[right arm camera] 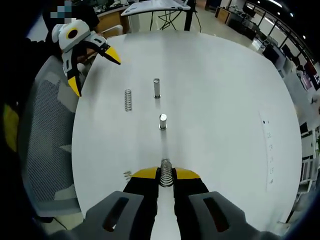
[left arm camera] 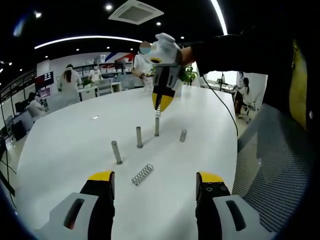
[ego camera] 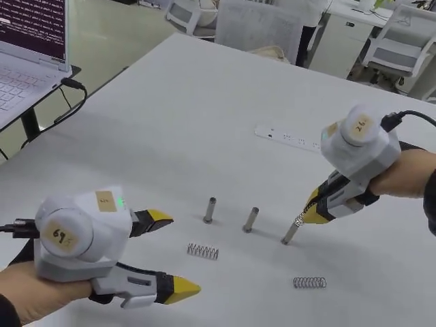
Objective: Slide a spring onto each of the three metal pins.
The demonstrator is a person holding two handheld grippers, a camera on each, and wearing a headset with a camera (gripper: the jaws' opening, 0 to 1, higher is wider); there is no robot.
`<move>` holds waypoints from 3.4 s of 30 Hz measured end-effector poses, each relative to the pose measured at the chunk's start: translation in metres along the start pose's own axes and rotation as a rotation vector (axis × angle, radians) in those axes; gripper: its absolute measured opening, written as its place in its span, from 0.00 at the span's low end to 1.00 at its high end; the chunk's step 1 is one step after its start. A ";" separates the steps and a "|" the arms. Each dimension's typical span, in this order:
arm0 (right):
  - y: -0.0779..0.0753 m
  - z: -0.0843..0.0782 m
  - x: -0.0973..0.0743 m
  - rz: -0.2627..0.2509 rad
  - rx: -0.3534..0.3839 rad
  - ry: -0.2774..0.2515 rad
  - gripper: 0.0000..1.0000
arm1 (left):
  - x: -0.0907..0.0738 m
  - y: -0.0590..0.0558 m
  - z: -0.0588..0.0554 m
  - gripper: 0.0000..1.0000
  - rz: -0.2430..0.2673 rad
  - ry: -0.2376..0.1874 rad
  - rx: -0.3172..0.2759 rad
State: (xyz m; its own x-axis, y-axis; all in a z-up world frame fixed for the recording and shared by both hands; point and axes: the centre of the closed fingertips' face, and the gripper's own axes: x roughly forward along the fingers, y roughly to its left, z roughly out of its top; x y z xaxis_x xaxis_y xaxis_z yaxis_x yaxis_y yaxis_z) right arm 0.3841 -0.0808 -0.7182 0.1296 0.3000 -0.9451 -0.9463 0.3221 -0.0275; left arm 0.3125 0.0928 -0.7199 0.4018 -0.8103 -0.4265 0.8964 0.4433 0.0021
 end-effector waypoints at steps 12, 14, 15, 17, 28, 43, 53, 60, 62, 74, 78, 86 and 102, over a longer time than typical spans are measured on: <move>0.003 -0.002 0.005 0.017 -0.009 0.023 0.08 | 0.000 0.000 -0.001 0.60 0.000 0.001 -0.010; 0.003 -0.003 0.007 0.017 -0.010 0.029 0.08 | 0.000 0.000 -0.002 0.60 -0.001 0.001 -0.011; 0.003 -0.004 0.007 0.017 -0.011 0.034 0.08 | 0.000 0.000 -0.002 0.60 -0.001 0.001 -0.011; 0.004 -0.004 0.009 0.021 -0.012 0.036 0.08 | 0.000 0.000 -0.002 0.60 0.000 0.001 -0.011; 0.006 -0.003 0.025 0.039 0.000 0.037 0.08 | -0.001 0.001 -0.002 0.60 0.002 0.000 -0.019; 0.006 -0.009 0.053 0.030 -0.036 0.078 0.08 | -0.001 0.001 -0.003 0.58 0.002 0.003 -0.021; 0.005 -0.014 0.061 0.015 -0.046 0.092 0.08 | -0.001 0.001 -0.003 0.58 0.002 0.003 -0.024; 0.005 -0.012 0.061 0.012 -0.031 0.080 0.09 | -0.001 0.001 -0.003 0.58 0.004 0.001 -0.026; 0.005 -0.012 0.061 0.012 -0.035 0.076 0.09 | -0.001 0.001 -0.003 0.58 0.003 0.000 -0.027; 0.006 -0.016 0.057 0.010 -0.009 0.047 0.22 | -0.001 0.001 -0.004 0.58 0.002 0.003 -0.029; 0.005 -0.021 0.053 0.006 0.010 0.036 0.22 | -0.001 0.001 -0.004 0.58 0.001 0.005 -0.029; 0.006 -0.034 0.045 -0.003 0.036 0.029 0.23 | -0.001 0.000 -0.004 0.58 -0.002 0.011 -0.024; 0.023 -0.058 0.032 -0.001 0.075 0.006 0.23 | -0.001 -0.002 -0.005 0.57 -0.010 0.021 -0.017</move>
State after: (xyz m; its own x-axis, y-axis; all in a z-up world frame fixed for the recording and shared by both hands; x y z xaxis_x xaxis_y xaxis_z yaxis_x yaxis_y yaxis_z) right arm 0.3488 -0.1160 -0.7682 0.1285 0.2944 -0.9470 -0.9212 0.3891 -0.0040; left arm 0.3095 0.0941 -0.7239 0.3886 -0.8067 -0.4451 0.8969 0.4419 -0.0179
